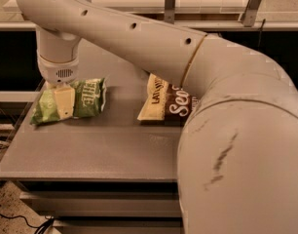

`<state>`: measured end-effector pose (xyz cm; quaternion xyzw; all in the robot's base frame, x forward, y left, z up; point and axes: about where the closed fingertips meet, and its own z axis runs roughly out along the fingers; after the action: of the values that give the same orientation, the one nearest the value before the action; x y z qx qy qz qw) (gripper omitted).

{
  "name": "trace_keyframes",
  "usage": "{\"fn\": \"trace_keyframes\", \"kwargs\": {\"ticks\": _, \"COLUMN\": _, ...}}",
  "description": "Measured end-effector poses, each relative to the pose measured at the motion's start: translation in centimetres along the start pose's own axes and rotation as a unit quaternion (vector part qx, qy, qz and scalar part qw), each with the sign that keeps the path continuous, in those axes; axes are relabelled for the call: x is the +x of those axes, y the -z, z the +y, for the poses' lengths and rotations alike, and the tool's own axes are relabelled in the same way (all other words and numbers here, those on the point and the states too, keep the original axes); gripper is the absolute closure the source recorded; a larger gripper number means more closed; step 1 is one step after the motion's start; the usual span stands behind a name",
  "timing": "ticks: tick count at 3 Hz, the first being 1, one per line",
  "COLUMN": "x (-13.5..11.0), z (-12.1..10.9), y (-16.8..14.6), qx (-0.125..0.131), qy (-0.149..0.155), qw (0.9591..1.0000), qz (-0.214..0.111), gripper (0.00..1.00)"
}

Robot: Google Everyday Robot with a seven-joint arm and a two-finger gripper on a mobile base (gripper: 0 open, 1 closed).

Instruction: Pick green jalapeno chip bag

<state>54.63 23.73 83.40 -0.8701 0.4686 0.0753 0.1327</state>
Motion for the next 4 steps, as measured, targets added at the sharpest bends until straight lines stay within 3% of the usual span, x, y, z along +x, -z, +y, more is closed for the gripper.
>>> {"fn": "trace_keyframes", "kwargs": {"ticks": 1, "x": -0.1, "z": -0.1, "y": 0.3, "qx": 0.0, "qy": 0.0, "qw": 1.0, "qz": 0.0, "gripper": 0.87}}
{"fn": "trace_keyframes", "kwargs": {"ticks": 2, "x": -0.2, "z": -0.1, "y": 0.7, "qx": 0.0, "qy": 0.0, "qw": 1.0, "qz": 0.0, "gripper": 1.0}}
{"fn": "trace_keyframes", "kwargs": {"ticks": 3, "x": -0.2, "z": -0.1, "y": 0.7, "qx": 0.0, "qy": 0.0, "qw": 1.0, "qz": 0.0, "gripper": 1.0}}
{"fn": "trace_keyframes", "kwargs": {"ticks": 4, "x": -0.5, "z": -1.3, "y": 4.3, "qx": 0.03, "qy": 0.021, "qw": 0.9993, "qz": 0.001, "gripper": 1.0}}
